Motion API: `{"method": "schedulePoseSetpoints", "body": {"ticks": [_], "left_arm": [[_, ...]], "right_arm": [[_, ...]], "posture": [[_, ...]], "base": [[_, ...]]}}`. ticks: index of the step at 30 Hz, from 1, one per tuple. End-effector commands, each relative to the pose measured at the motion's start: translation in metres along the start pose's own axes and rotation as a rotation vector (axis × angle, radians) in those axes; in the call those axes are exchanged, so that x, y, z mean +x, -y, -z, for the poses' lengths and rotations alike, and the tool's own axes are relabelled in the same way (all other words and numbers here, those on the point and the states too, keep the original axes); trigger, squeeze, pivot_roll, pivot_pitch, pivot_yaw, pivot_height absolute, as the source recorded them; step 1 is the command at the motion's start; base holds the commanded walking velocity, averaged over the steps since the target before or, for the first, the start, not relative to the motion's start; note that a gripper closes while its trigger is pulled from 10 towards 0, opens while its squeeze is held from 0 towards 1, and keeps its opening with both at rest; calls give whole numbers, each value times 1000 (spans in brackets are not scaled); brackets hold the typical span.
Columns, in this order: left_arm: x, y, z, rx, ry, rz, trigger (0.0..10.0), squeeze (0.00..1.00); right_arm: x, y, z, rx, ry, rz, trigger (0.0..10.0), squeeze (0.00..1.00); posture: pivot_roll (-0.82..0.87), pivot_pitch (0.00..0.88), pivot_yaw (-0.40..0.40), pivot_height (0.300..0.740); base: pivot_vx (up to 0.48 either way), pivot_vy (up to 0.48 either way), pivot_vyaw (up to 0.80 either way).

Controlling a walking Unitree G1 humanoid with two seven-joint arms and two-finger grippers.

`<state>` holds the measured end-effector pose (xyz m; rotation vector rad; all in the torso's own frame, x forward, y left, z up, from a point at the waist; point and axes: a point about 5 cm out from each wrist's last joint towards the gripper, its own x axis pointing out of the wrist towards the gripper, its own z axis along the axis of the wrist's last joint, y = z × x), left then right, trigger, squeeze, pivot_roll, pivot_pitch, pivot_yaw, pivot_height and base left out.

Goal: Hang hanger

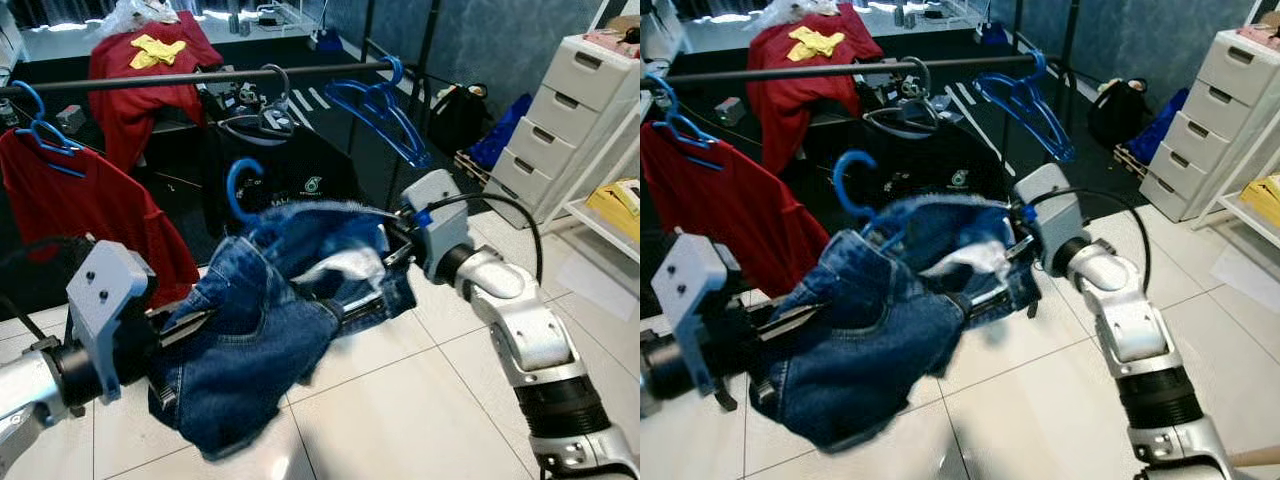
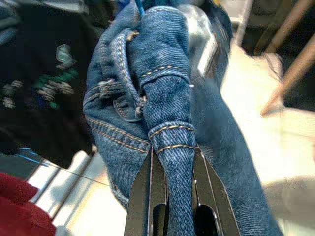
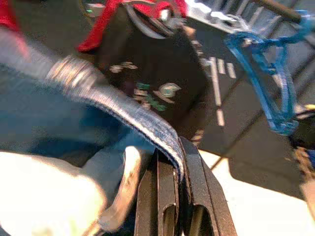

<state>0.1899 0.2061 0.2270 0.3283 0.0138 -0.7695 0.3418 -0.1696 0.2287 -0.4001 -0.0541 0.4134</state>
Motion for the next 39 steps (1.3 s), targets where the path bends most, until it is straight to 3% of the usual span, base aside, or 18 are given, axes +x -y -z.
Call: {"method": "schedulePoseSetpoints", "body": {"ticks": [1,6,10,13,17,23,29,30,31,33,38,39], "left_arm": [[-10,5,-6,66,-20,79,10000,0],[-22,14,-9,83,-40,199,10000,0],[-26,18,-29,51,132,259,10000,0],[-28,17,-32,46,174,250,10000,0],[-40,-9,-36,47,338,63,10000,0],[-49,-27,-35,-10,481,-85,10000,0],[-45,-29,-28,-36,464,-118,10000,0],[-40,-31,-23,-44,441,-148,10000,0],[-35,-34,-19,-54,424,-173,10000,0],[-26,-35,-14,-53,380,-191,10000,0],[-19,-35,-9,-25,314,-183,10000,0],[-15,-34,-6,13,237,-165,10000,0]], "right_arm": [[-2,17,-5,-3,28,71,0,0],[-4,28,-6,19,34,121,0,0],[-5,27,-2,41,26,128,0,0],[-5,27,-1,49,24,128,0,0],[-4,24,6,67,5,111,0,0],[-2,10,11,98,-5,60,0,0],[-1,7,8,124,16,45,0,0],[-1,1,3,153,57,-6,10000,86],[-3,-11,-2,187,99,-108,10000,1000],[-10,-32,-9,214,154,-305,10000,1000],[-21,-48,-10,187,163,-484,10000,1000],[-32,-56,-8,171,150,-616,10000,1000]], "posture": [[-76,86,-32,740],[-74,86,-31,740],[-80,80,-33,740],[-80,80,-33,740],[-80,76,-33,740],[-83,71,-33,740],[-84,77,-34,740],[-85,77,-33,740],[-86,79,-33,740],[-84,80,-35,740],[-84,82,-36,740],[-82,80,-37,740]], "base": [[0,0,0],[0,0,0],[0,0,0],[0,0,0],[0,0,0],[0,0,0],[0,0,0],[0,0,0],[0,0,0],[0,0,0],[0,0,0],[0,0,0]]}}
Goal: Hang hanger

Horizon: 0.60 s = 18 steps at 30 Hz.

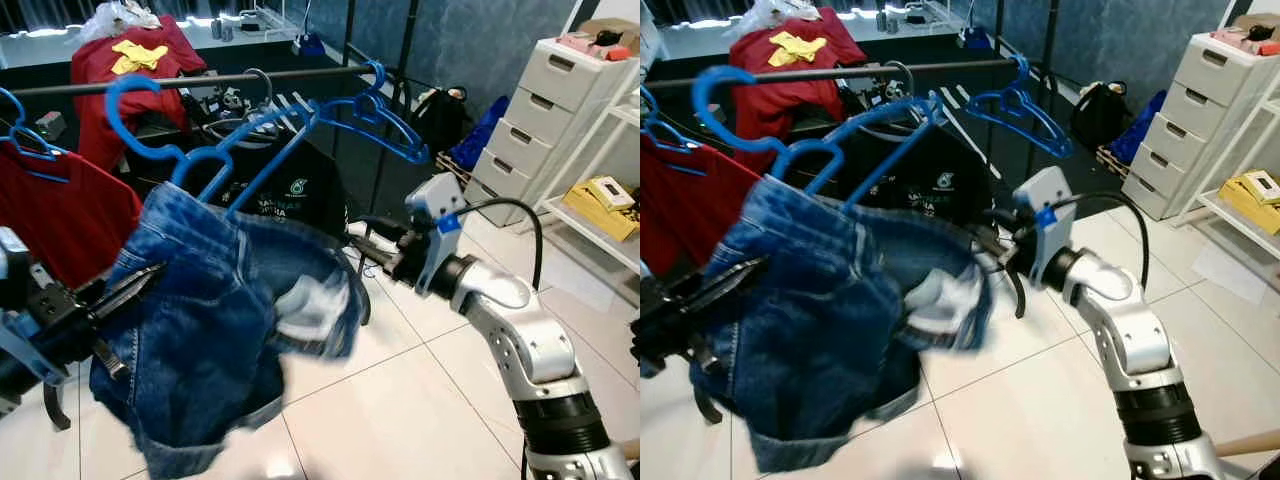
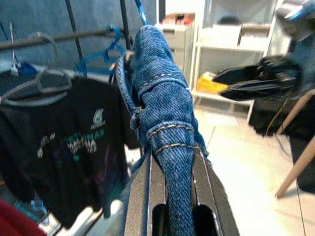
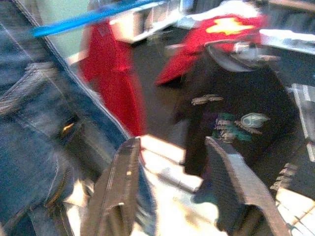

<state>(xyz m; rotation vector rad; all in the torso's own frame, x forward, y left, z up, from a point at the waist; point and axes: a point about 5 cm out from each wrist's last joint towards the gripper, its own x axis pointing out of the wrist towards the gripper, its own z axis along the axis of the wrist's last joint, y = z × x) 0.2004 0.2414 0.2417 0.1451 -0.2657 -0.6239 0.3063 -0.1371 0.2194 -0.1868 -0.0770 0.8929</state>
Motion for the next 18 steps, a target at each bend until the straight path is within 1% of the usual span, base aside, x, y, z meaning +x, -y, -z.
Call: {"method": "schedulePoseSetpoints", "body": {"ticks": [1,3,4,5,6,7,8,11,12,13,14,16,17,18], "left_arm": [[4,2,-2,82,-52,33,10000,0],[4,2,-2,82,-52,33,10000,0],[6,3,3,140,-151,69,10000,0],[6,3,3,140,-151,69,10000,0],[7,7,7,177,-232,128,10000,0],[7,7,7,177,-232,128,10000,0],[9,13,10,199,-290,206,10000,0],[9,13,10,199,-290,206,10000,0],[15,23,9,224,-333,316,10000,0],[15,23,9,224,-333,316,10000,0],[21,31,7,257,-362,420,10000,0],[21,31,7,257,-362,420,10000,0],[27,37,5,287,-373,491,10000,0],[27,37,5,287,-373,491,10000,0]], "right_arm": [[-6,-16,1,-3,-25,-158,10000,1000],[-6,-16,1,-3,-25,-158,10000,1000],[-15,-26,-2,25,-15,-271,10000,1000],[-15,-26,-2,25,-15,-271,10000,1000],[-19,-28,-14,72,54,-315,10000,1000],[-19,-28,-14,72,54,-315,10000,1000],[-22,-25,-27,102,128,-328,10000,1000],[-22,-25,-27,102,128,-328,10000,1000],[-22,-23,-41,113,198,-340,10000,973],[-22,-23,-41,113,198,-340,10000,973],[-23,-26,-53,105,246,-383,10000,0],[-23,-26,-53,105,246,-383,10000,0],[-23,-31,-58,74,242,-428,10000,0],[-23,-31,-58,74,242,-428,10000,0]], "posture": [[-82,80,-37,740],[-82,80,-37,740],[-77,84,-35,740],[-77,84,-35,740],[-74,86,-33,740],[-74,86,-33,740],[-72,84,-32,740],[-72,84,-32,740],[-70,85,-33,740],[-70,85,-33,740],[-69,80,-32,740],[-69,80,-32,740],[-67,79,-31,740],[-67,79,-31,740]], "base": [[0,0,0],[0,0,0],[0,0,0],[0,0,0],[0,0,0],[0,0,0],[0,0,0],[0,0,0],[0,0,0],[0,0,0],[0,0,0],[0,0,0],[0,0,0],[0,0,0]]}}
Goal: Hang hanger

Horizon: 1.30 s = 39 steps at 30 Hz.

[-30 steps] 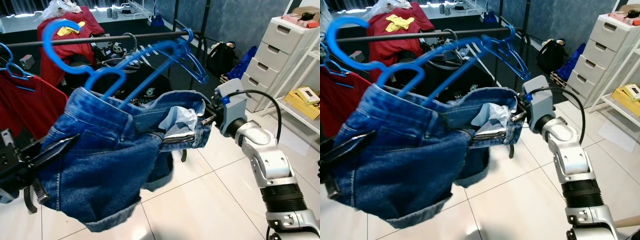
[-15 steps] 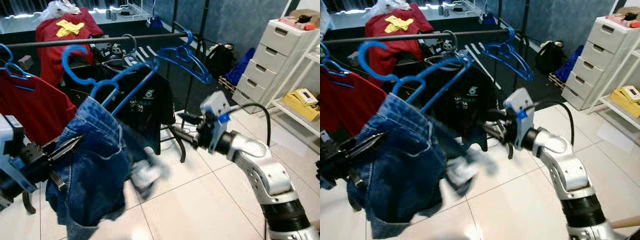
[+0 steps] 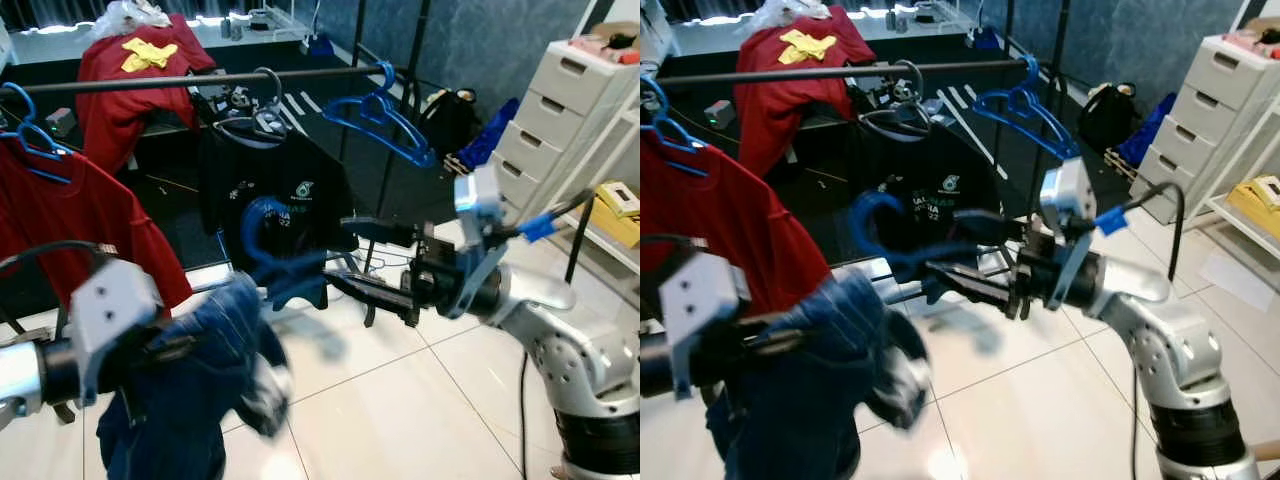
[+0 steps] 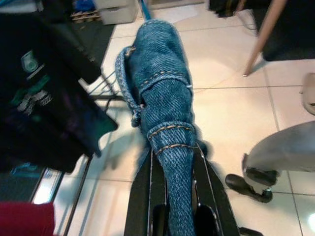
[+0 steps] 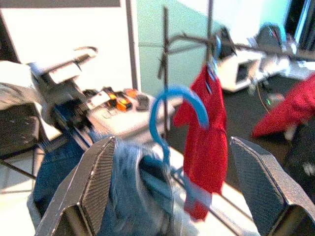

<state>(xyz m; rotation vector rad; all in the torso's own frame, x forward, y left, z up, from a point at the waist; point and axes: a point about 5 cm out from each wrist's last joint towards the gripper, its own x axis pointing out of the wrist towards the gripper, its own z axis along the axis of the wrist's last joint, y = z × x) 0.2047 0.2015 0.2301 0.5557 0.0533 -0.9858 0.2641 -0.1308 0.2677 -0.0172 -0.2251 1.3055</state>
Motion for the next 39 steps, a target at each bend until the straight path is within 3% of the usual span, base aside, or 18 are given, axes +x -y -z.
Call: {"method": "schedulePoseSetpoints", "body": {"ticks": [1,4,7,9,11,29,30,39], "left_arm": [[1,3,-7,51,-11,41,10000,0],[6,4,-12,87,-15,88,10000,0],[9,6,-23,141,13,151,10000,0],[9,6,-23,141,13,151,10000,0],[10,9,-33,163,61,193,10000,0],[4,16,-43,189,67,331,10000,0],[3,16,-42,187,58,343,10000,0],[3,13,-49,201,100,322,10000,0]], "right_arm": [[1,-5,-4,-7,5,-37,10000,0],[2,-10,-3,-22,-29,-86,10000,0],[-4,-17,11,-19,-163,-156,10000,0],[-4,-17,11,-19,-163,-156,10000,0],[-12,-26,22,22,-263,-230,10000,0],[-23,-26,27,52,-352,-252,10000,0],[-25,-25,27,53,-363,-257,0,0],[-27,-27,31,61,-397,-275,0,0]], "posture": [[-67,79,-31,740],[-68,79,-28,740],[-66,80,-30,740],[-66,80,-30,740],[-65,80,-34,740],[-75,76,-38,740],[-78,75,-40,740],[-81,76,-41,740]], "base": [[0,0,0],[0,0,0],[0,0,0],[0,0,0],[0,0,0],[0,0,0],[0,0,0],[0,0,0]]}}
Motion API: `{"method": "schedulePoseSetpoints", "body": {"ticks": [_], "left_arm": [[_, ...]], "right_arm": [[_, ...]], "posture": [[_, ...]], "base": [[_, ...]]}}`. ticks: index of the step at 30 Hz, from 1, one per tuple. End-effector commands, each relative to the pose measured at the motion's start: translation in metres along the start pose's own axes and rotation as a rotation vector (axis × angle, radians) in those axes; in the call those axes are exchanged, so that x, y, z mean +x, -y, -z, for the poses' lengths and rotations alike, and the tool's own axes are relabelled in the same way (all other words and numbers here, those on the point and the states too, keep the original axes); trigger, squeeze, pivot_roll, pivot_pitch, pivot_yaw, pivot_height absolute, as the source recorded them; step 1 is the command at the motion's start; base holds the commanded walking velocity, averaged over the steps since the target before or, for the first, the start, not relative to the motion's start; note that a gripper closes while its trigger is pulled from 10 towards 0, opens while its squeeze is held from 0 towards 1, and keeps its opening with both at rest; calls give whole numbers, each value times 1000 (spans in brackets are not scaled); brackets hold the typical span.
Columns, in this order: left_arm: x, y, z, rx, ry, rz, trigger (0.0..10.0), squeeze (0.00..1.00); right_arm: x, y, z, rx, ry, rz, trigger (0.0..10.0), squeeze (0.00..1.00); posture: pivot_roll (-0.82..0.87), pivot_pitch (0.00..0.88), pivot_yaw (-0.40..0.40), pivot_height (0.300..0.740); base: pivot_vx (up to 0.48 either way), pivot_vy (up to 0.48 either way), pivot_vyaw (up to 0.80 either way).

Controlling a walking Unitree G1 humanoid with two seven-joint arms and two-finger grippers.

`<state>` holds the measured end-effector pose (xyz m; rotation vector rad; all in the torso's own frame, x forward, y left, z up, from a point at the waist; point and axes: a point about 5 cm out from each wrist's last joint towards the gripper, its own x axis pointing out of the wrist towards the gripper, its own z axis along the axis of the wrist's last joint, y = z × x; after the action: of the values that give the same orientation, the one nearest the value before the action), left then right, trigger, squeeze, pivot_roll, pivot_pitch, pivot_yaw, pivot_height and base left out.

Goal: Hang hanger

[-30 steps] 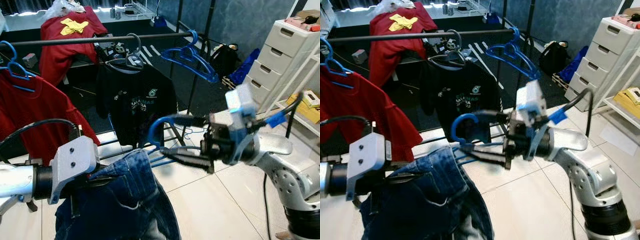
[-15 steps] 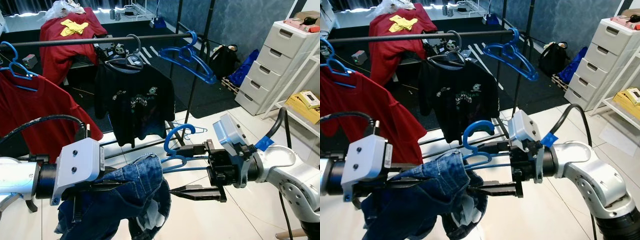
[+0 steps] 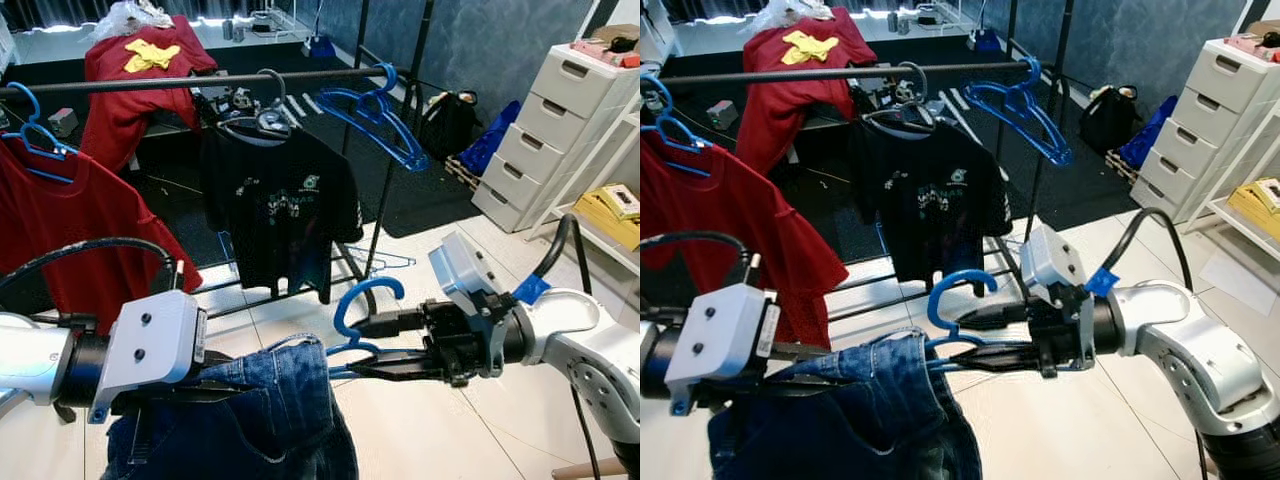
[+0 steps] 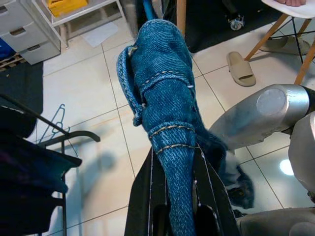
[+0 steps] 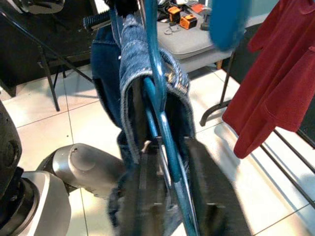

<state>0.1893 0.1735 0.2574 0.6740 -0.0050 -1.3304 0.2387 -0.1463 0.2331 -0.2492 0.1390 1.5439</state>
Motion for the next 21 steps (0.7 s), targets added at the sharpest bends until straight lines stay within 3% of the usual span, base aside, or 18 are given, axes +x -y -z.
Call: {"method": "schedulePoseSetpoints", "body": {"ticks": [1,17,18,21], "left_arm": [[-2,-1,-10,40,20,1,10000,0],[4,-3,-19,46,117,0,10000,0],[5,-4,-20,2,147,16,10000,1000],[4,-5,-18,-58,174,38,10000,1000]], "right_arm": [[1,-2,3,6,-22,-10,0,0],[4,-1,6,10,-20,-13,0,0],[4,-1,5,7,-14,-12,0,0],[4,0,3,1,4,-6,0,0]], "posture": [[-81,76,-41,740],[-72,74,-42,740],[-72,75,-40,740],[-72,74,-38,740]], "base": [[0,0,0],[0,0,0],[0,0,0],[0,0,0]]}}
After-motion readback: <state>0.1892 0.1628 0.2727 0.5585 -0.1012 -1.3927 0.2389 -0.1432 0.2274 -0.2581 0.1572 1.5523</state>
